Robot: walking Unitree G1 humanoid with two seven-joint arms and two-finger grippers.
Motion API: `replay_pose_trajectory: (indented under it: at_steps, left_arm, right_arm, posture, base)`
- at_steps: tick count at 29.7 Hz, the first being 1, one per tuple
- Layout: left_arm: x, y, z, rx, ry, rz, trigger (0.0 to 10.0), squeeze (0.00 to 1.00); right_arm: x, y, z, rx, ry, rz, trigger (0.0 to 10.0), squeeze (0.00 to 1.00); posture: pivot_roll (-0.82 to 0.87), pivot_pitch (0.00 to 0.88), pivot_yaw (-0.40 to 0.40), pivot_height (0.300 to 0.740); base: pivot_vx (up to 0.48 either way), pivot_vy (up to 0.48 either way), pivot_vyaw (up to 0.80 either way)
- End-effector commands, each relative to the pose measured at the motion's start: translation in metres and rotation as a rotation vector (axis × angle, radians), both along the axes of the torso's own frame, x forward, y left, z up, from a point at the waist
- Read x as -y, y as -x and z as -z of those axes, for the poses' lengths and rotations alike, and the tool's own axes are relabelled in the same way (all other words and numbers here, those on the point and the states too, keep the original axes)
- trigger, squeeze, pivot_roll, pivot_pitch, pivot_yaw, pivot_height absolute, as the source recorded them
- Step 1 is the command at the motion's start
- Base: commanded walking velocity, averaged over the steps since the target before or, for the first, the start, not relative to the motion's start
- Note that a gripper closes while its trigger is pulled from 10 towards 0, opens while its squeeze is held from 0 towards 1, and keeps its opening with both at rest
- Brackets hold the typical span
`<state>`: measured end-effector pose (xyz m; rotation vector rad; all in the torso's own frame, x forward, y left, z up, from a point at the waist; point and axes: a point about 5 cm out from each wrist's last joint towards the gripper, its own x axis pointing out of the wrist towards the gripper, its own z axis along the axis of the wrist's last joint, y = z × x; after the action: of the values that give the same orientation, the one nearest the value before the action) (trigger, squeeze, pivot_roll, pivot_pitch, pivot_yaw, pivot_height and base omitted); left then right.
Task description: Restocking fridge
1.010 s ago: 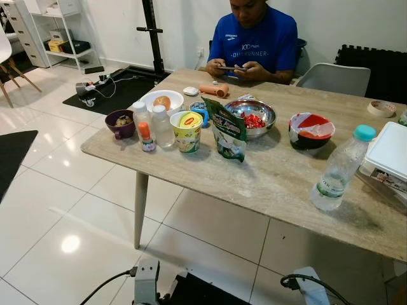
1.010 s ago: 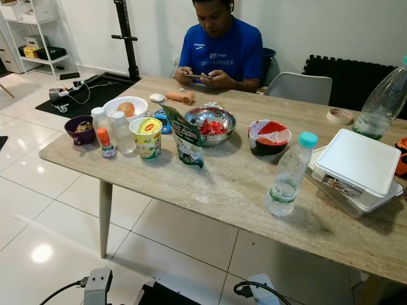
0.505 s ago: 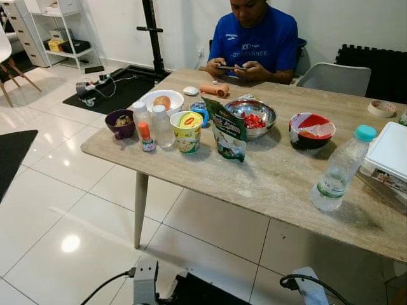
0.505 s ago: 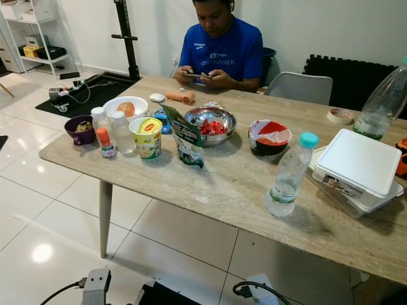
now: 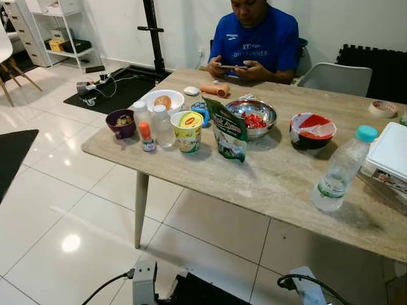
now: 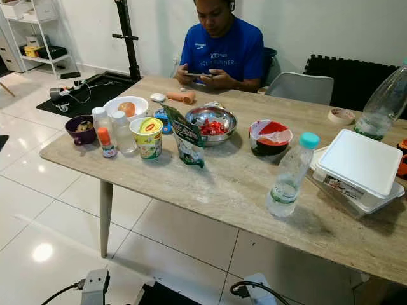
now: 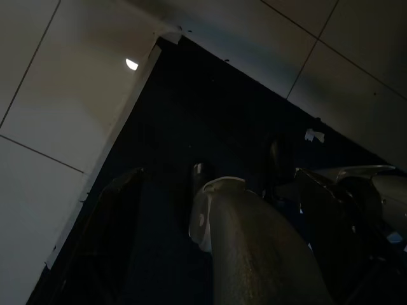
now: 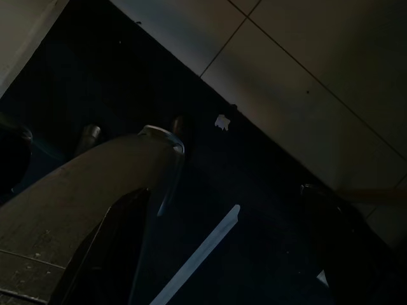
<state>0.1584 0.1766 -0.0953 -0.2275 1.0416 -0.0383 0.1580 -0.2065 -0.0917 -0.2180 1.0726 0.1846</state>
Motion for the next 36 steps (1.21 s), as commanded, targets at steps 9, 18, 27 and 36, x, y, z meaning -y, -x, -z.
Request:
replay_pose_trajectory:
  at_steps: [9, 18, 27, 36]
  left_arm:
    - [-0.0001, 0.0041, 0.0021, -0.025, -0.004, -0.017, 10.0, 0.00]
    - [0.0017, 0.0038, 0.0022, -0.028, -0.023, 0.012, 10.0, 0.00]
    - [-0.0008, 0.0058, 0.0028, -0.034, -0.031, 0.012, 10.0, 0.00]
    - [-0.0002, 0.0047, 0.0025, -0.031, -0.032, 0.015, 10.0, 0.00]
  right_arm:
    - [-0.0018, 0.0007, 0.0008, -0.019, -0.016, 0.011, 10.0, 0.00]
    - [-0.0021, 0.0019, 0.0015, -0.033, -0.013, 0.003, 10.0, 0.00]
    - [-0.0026, 0.0018, 0.0015, -0.035, -0.016, -0.001, 10.0, 0.00]
    - [-0.0026, 0.0020, 0.0015, -0.033, -0.022, 0.006, 10.0, 0.00]
  posture:
    - [0.00, 0.013, -0.002, 0.740]
    - [-0.01, 0.011, -0.001, 0.740]
    - [-0.01, 0.009, 0.001, 0.740]
    - [-0.01, 0.010, 0.001, 0.740]
  base:
    - [0.000, 0.000, -0.21]
    - [0.000, 0.000, -0.77]
    - [0.000, 0.000, -0.77]
    - [0.000, 0.000, -0.68]
